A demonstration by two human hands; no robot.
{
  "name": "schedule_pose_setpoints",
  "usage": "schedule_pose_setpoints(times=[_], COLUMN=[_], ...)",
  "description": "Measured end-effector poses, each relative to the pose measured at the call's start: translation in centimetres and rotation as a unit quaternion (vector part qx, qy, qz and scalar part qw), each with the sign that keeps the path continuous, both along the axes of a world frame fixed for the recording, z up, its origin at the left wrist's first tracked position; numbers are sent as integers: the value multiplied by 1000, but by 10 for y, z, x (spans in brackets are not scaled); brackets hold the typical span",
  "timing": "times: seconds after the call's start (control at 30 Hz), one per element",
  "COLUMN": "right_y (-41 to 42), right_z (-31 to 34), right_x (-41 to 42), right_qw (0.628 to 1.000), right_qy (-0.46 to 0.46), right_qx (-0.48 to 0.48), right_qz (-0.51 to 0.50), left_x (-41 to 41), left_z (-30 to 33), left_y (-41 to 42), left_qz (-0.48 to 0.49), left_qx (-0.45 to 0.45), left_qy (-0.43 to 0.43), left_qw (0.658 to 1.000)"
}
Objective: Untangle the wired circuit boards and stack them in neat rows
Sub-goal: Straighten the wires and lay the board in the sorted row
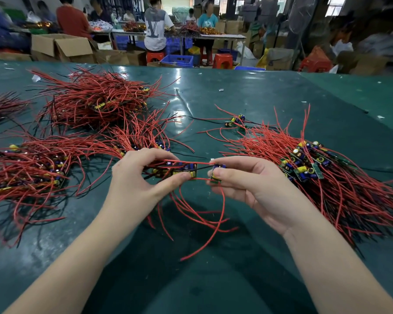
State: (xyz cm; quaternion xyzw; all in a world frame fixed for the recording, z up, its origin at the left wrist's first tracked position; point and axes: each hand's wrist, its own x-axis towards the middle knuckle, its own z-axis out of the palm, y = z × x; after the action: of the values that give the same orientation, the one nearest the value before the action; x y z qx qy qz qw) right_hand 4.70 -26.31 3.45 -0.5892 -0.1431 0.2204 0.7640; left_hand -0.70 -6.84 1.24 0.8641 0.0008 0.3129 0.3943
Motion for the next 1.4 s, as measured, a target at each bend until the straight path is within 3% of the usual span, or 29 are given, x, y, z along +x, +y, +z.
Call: schedule_pose_setpoints(times=[0.1,0.27,0.4,0.57,0.67,0.77,0.87,0.93,1.03,1.13,1.2,1.4], right_y=[-1,-1,-3,-5,-1,4,9,11,11,10,11,10], right_z=[-3,-7,-3,3,3,-1,-7,-8,-7,-6,-6,-5], right_x=[3,5,10,12,9,6,1,-3,-6,-8,-10,-11], right_qw=[998,990,984,941,935,952,978,988,995,996,995,991], right_qy=[-14,-52,9,157,172,158,120,96,74,70,74,96], right_qx=[-34,-80,51,249,280,246,165,117,59,37,35,57], right_qz=[-42,-100,-169,-165,-136,-89,-44,-8,29,46,57,72], left_x=[2,4,5,2,3,3,1,-1,-3,-4,-6,-7], left_z=[-2,-9,-10,-8,-7,-4,-3,-2,1,3,3,4], left_y=[5,10,14,13,8,2,-9,-16,-19,-15,-12,-7], left_qz=[73,165,217,223,201,116,-37,-117,-205,-259,-285,-299], left_qx=[74,115,119,86,112,124,53,-57,-243,-373,-410,-432], left_qy=[44,118,171,122,45,-10,0,46,123,157,166,191], left_qw=[994,972,954,963,972,985,998,990,940,877,850,829])
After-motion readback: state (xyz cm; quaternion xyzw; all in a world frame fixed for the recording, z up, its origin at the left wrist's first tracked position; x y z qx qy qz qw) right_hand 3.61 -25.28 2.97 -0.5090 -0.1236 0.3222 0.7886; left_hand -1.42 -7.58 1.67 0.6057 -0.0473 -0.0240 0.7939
